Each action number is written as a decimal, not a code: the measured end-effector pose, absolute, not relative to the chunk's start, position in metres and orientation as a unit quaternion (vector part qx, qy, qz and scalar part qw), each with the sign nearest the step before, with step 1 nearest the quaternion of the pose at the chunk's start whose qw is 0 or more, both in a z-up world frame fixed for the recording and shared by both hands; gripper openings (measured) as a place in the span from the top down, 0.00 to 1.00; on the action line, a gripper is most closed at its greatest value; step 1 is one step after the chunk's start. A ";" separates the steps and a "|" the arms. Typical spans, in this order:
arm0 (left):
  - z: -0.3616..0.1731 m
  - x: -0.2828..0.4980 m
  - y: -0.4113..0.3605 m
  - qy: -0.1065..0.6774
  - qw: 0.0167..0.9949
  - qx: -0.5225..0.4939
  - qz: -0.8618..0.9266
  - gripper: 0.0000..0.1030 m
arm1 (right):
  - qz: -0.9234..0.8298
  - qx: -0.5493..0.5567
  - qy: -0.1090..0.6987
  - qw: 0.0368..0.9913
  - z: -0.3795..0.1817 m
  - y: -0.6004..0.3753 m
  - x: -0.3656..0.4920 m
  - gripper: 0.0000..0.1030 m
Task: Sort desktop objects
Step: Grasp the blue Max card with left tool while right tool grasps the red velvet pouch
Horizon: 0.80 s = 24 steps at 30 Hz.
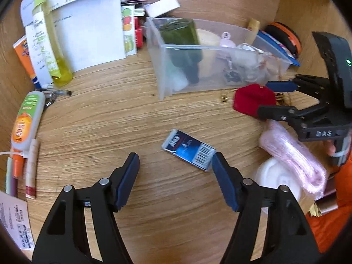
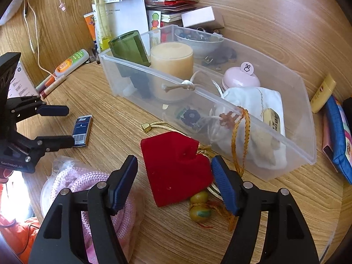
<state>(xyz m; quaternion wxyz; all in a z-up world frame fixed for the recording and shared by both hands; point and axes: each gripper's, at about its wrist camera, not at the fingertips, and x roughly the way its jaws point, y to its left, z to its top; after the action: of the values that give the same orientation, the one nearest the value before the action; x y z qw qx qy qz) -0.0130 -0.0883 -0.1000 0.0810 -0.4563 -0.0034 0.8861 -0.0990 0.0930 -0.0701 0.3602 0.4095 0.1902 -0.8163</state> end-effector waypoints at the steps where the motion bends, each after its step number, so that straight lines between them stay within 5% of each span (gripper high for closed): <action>1: -0.101 -0.013 -0.086 0.001 0.086 -0.456 0.886 0.33 | -0.816 0.409 0.190 0.361 -0.070 0.092 -0.100 0.36; 9: -0.108 -0.022 -0.069 0.048 0.096 -0.451 0.886 0.33 | -0.811 0.408 0.201 0.368 -0.074 0.082 -0.103 0.36; 11: -0.108 -0.022 -0.070 0.048 0.097 -0.444 0.889 0.42 | -0.810 0.406 0.202 0.371 -0.074 0.081 -0.103 0.42; 14: -0.107 -0.021 -0.074 0.046 0.096 -0.439 0.892 0.50 | -0.807 0.400 0.215 0.377 -0.074 0.077 -0.099 0.73; 24: -0.096 -0.018 -0.094 0.002 0.070 -0.416 0.907 0.50 | -0.821 0.370 0.207 0.383 -0.058 0.080 -0.090 0.74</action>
<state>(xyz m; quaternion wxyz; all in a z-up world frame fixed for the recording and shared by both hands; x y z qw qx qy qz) -0.0181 -0.0944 -0.0962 0.0696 -0.4161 0.0017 0.9067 -0.0904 0.0796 -0.0581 0.3833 0.3699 0.2071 -0.8206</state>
